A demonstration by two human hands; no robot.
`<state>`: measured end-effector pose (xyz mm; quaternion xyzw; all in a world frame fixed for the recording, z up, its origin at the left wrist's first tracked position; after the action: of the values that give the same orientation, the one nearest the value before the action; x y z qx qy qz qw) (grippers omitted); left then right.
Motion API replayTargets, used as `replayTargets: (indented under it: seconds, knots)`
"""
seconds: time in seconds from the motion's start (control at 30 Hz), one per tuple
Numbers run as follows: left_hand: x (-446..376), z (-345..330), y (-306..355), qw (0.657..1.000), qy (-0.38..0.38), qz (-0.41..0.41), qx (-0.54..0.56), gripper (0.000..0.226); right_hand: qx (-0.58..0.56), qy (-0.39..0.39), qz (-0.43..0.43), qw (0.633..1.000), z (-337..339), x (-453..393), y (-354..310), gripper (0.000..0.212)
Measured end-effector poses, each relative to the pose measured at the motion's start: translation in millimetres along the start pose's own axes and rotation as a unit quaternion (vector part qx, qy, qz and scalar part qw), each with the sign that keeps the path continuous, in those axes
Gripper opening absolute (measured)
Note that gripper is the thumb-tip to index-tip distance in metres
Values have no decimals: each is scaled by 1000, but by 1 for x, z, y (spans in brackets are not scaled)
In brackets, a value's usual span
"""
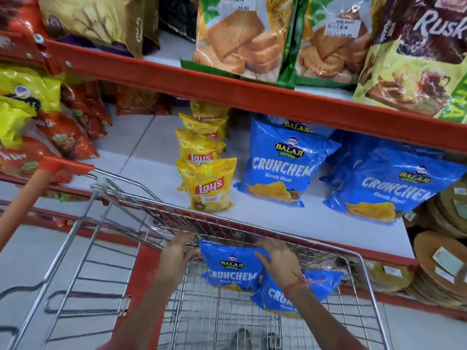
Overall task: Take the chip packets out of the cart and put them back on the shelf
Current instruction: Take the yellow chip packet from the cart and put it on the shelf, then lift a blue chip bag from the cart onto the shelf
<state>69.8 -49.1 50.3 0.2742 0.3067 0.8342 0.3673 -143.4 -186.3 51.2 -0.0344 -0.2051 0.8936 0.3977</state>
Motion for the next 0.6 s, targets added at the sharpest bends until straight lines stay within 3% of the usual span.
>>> replayTargets:
  seconds: [0.07,0.17,0.27,0.4,0.6]
  knots:
    - [-6,-14,-5,997,-58,-12,-57,34,44,-127,-71,988,-15,3,15,50]
    - [-16,-37,-15,977,-149,-32,-151,52,80,-191,-116,972,-21,1,18,61]
    - [-23,-51,-26,951,-178,-43,-251,68,75,-180,-137,971,-24,-4,12,43]
    - [-17,-50,-36,945,-164,-13,-283,35,56,-159,-142,975,-18,-4,4,18]
    - [16,-11,-20,980,-70,-45,-179,19,-29,-61,-109,992,11,10,-11,10]
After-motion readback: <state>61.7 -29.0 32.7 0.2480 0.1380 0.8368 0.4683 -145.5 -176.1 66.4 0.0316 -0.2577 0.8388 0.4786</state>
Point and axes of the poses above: each hand's wrist, its own x-axis away from the middle knuckle, its own z-axis out of the back of the hand, y = z × x, the point moved 3 cm from there along -x, towards the middle knuckle, and after that the axes turned 3 degrees about -y, right-handed, at the moved point
